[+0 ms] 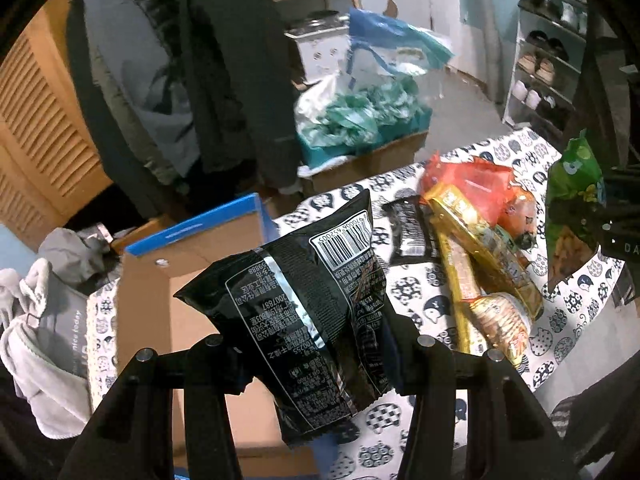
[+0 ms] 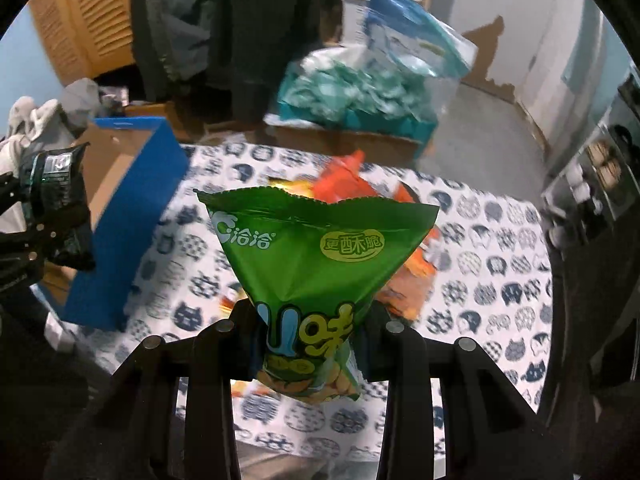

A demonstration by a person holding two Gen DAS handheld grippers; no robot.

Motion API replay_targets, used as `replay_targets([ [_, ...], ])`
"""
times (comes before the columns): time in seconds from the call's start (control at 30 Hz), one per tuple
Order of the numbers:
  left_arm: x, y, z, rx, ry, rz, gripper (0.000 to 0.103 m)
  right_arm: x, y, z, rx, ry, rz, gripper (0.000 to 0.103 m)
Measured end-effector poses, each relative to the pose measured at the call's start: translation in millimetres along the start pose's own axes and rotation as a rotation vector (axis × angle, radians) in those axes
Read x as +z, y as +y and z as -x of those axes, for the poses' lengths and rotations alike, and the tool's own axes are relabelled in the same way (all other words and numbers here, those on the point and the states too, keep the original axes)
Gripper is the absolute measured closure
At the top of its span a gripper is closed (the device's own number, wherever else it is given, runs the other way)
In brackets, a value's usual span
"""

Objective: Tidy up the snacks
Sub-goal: 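Carry both packets into the cardboard box and open both tools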

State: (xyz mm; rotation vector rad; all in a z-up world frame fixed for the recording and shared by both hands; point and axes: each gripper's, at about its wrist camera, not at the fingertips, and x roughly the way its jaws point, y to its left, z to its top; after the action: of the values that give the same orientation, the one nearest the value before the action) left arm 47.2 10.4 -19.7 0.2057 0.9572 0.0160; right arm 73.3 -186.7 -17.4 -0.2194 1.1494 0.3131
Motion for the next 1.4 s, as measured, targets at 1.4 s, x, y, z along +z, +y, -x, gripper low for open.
replay_targets([
  [1.4, -109.7, 183.9, -43.0, 0.164, 0.134, 0.262, 0.049, 81.8, 283.2, -80.7, 0.258, 0.121, 0.401, 0.069],
])
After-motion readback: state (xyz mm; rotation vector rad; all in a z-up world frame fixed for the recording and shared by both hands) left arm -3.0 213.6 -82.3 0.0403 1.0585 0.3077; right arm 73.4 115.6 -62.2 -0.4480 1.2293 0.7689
